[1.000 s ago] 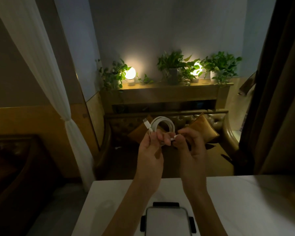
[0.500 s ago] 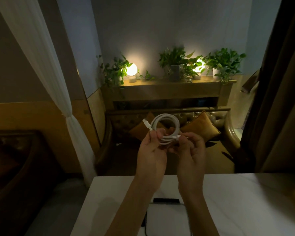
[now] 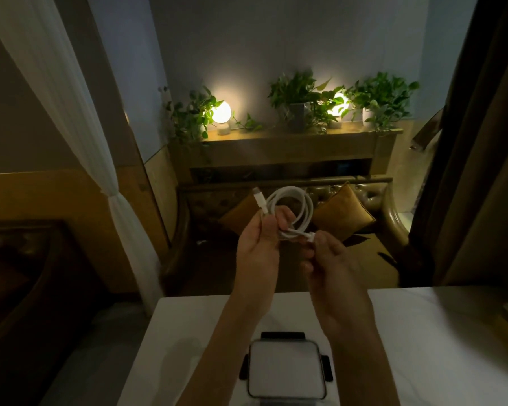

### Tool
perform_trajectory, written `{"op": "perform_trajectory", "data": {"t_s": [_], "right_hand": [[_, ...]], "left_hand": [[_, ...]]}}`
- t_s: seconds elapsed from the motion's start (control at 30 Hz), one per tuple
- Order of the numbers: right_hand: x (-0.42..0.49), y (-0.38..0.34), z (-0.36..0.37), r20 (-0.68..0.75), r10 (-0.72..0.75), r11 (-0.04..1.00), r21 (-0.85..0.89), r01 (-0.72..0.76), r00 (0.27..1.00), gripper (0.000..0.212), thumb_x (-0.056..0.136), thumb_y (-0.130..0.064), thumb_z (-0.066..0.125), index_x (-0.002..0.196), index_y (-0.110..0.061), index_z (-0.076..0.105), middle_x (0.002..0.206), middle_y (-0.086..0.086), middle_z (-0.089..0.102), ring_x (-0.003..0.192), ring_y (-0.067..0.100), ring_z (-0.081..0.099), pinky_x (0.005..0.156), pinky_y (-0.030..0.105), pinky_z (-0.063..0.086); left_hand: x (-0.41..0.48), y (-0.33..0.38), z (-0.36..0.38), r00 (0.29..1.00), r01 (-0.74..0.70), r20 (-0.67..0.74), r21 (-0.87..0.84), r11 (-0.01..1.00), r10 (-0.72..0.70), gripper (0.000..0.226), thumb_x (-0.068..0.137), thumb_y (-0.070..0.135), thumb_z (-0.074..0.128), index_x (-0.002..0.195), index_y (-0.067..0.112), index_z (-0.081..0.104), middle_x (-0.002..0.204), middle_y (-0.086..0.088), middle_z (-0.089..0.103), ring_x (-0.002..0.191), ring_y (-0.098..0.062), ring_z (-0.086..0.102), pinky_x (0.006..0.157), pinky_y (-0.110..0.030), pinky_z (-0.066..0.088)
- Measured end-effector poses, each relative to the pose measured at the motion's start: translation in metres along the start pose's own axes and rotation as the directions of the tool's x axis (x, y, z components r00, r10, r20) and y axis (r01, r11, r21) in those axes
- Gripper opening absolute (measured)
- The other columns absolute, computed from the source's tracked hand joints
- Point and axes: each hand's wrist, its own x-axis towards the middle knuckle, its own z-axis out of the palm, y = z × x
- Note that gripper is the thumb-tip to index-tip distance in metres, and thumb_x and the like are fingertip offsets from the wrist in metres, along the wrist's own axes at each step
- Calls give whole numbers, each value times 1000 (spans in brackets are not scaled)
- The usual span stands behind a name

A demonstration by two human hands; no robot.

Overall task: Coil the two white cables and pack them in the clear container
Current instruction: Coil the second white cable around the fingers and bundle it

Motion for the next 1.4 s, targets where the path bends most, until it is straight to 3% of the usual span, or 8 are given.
{"op": "perform_trajectory", "data": {"t_s": [0.13, 0.33, 0.63, 0.73, 0.87, 1.1, 1.2, 1.4], "right_hand": [[11, -4, -9, 131, 203, 945, 234, -229, 970, 27, 97, -15, 50, 120, -6, 60, 98, 10, 63, 69, 8, 59, 55, 15, 52], [16, -3, -11, 94, 125, 986, -121, -113, 988, 19, 93, -18, 54, 102, -14, 71, 88, 3, 69, 69, 6, 59, 59, 16, 51], [8, -8, 0, 72, -11, 968, -249, 29, 997, 41, 80, -18, 65, 120, -20, 58, 112, 2, 69, 102, 19, 66, 85, 32, 55], [10, -1, 9, 44, -216, 867, -450, 213, 975, 46, 87, -15, 65, 127, -29, 47, 105, -16, 63, 95, 1, 63, 68, 17, 56], [11, 4, 16, 178, -383, 678, -613, 406, 907, 52, 88, -11, 64, 128, -34, 42, 105, -30, 53, 101, -2, 60, 77, 28, 59], [14, 9, 24, 289, -425, 465, -744, 481, 858, 27, 92, -19, 60, 118, -19, 52, 110, 2, 65, 96, 12, 65, 77, 33, 59], [18, 6, 27, 434, -234, 394, -776, 493, 870, 36, 96, 1, 45, 132, 7, 43, 134, 28, 49, 121, 35, 51, 77, 5, 46], [24, 12, 32, 285, -382, 441, -779, 445, 879, 29, 89, -14, 62, 117, -8, 65, 134, 9, 56, 124, 20, 51, 96, 6, 36]], "left_hand": [[-3, -2, -1, 996, -14, 88, 118, 993, 4, 28, 97, 24, 36, 91, 5, 55, 96, 1, 64, 97, -12, 62, 87, -24, 49], [-7, -4, -4, 983, 19, 175, 175, 984, -50, 28, 97, 20, 34, 87, 8, 57, 89, 3, 64, 93, -13, 61, 89, -25, 49], [-9, -12, -7, 970, 238, -122, 308, 921, -210, 28, 99, 25, 36, 96, 25, 64, 100, 3, 69, 99, -15, 65, 86, -26, 50], [-10, -15, -4, 956, 287, -145, 295, 912, -254, 28, 101, 23, 34, 103, 17, 61, 104, -3, 68, 95, -16, 67, 80, -27, 54], [-13, -11, -3, 952, 274, -215, 291, 917, -216, 26, 102, 23, 34, 99, 23, 60, 104, 1, 68, 100, -17, 65, 89, -33, 53], [-7, -7, -4, 935, 232, -330, 299, 926, -128, 23, 102, 26, 34, 109, 41, 51, 103, 15, 63, 96, -5, 64, 79, -24, 53], [-5, -4, -5, 929, 241, -349, 312, 919, -125, 21, 102, 26, 35, 109, 40, 49, 98, 18, 60, 91, -2, 61, 70, -15, 49], [1, -1, -12, 892, 313, -392, 173, 934, -226, 21, 102, 25, 36, 110, 29, 56, 95, 10, 64, 78, -2, 66, 59, -13, 50]]}}
